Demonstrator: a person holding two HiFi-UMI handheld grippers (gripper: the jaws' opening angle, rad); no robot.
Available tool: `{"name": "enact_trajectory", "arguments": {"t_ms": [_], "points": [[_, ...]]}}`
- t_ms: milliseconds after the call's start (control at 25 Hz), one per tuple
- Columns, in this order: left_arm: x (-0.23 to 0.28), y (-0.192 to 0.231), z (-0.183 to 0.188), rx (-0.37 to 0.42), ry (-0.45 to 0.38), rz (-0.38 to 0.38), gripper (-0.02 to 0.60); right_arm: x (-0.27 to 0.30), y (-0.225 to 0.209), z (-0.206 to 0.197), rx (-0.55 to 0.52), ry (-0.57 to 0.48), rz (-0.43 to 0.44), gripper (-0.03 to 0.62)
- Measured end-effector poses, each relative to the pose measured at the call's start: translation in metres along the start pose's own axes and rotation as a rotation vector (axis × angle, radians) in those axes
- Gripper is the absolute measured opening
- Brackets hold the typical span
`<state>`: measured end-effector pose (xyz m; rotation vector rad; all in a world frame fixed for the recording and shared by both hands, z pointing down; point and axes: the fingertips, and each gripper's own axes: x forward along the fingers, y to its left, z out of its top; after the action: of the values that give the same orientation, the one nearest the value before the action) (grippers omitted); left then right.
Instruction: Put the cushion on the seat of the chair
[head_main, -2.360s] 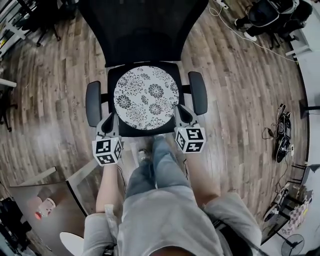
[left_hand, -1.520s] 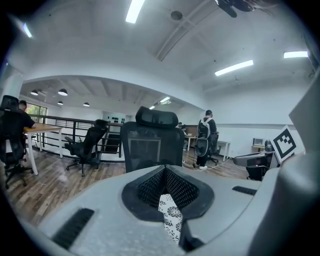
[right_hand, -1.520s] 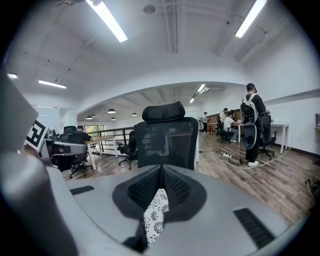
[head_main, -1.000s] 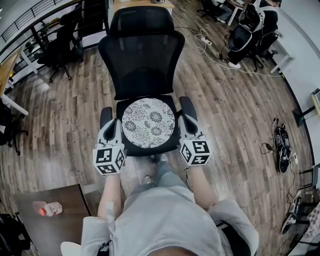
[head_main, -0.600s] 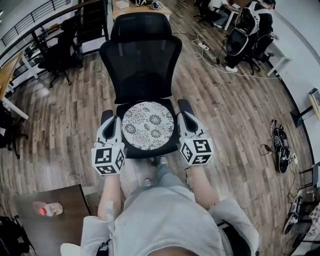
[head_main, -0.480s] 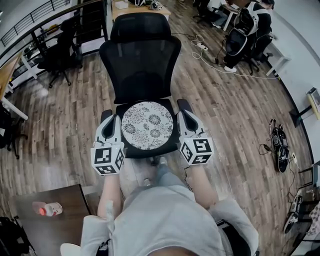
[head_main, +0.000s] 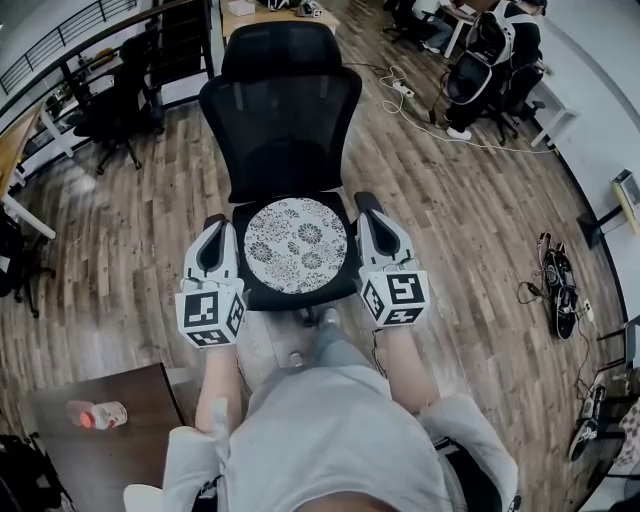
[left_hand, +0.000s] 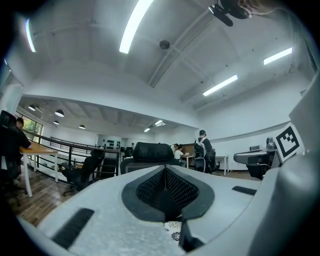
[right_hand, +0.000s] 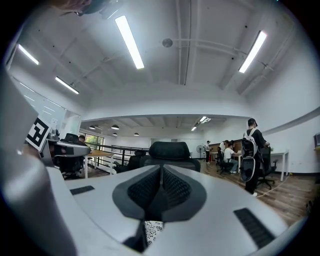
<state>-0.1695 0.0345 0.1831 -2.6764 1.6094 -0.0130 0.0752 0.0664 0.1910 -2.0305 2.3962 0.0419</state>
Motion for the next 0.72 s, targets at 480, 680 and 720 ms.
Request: {"name": "enact_trajectory", "arguments": {"t_ms": [480,680,720], "points": [[-0.0026,0.0004,0.0048,-0.009,-0.013,-0.002,0.012,-0.0037,-0.0044,0.0078,-0.002,-0.007,-0.025,0.021],[-0.0012,0.0019,0.0027,-0.011,-0.008,-0.005,0.012,-0.0003,-0.0034,0.0080,0.004,-0.009,-0.025,0.021],[-0.0005,0.0023,0.0026,-0.013,-0.008,-0.004,0.012,0.0008,-0.0037,0.0082,0.005,-0.010,-0.025,0.021]]}}
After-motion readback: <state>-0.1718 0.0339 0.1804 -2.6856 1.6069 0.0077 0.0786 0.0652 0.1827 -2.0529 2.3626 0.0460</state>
